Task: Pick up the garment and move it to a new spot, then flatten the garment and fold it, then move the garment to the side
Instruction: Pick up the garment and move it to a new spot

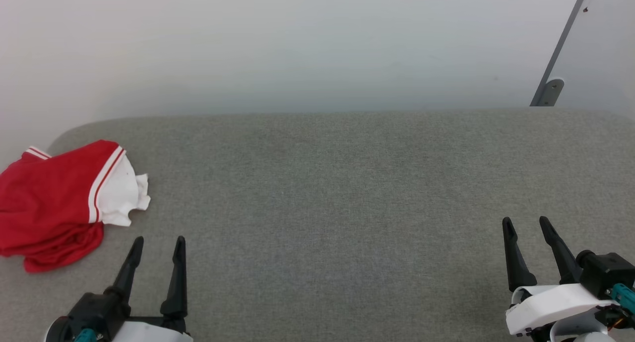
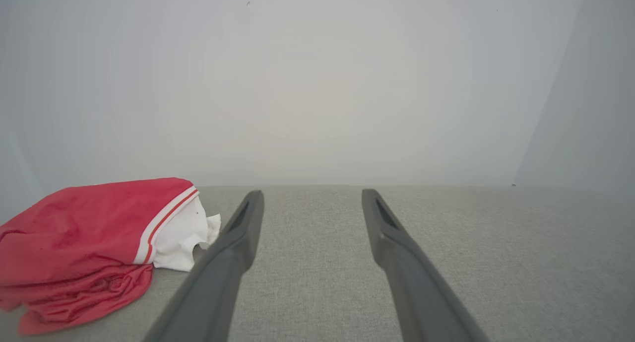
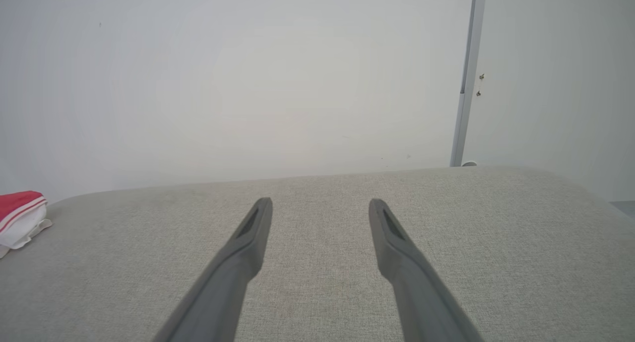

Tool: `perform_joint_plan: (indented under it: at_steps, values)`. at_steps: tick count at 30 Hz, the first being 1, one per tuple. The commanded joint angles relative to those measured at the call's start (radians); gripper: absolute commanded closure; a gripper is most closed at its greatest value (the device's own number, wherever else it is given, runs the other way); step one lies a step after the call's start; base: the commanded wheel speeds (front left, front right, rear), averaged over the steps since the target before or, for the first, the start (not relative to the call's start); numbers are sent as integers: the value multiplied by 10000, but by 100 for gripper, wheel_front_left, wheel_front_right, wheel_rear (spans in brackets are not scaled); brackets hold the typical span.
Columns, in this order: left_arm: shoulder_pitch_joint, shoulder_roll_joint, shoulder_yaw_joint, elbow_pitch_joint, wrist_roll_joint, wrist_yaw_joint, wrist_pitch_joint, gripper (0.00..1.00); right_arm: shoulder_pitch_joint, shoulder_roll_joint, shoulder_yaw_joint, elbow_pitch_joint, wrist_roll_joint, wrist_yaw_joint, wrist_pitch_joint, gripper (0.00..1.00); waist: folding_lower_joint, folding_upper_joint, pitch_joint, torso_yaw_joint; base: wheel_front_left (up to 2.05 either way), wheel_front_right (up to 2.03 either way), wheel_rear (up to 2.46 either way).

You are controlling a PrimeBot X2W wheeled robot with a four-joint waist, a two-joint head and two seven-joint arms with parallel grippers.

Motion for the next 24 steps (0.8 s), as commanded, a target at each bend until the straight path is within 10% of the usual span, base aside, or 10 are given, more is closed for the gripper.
perform_joint_plan:
  at_steps: [1,24]
  values:
    - [70,-29,34,61,-104,-54,1,0,80,11,-2,-65,-14,-14,-68,0,0,0,-12,44,0,0,0]
    - [82,272,827,392,-566,724,409,0,100,-69,1202,314,553,-14,-23,0,0,0,-827,3023,0,0,0]
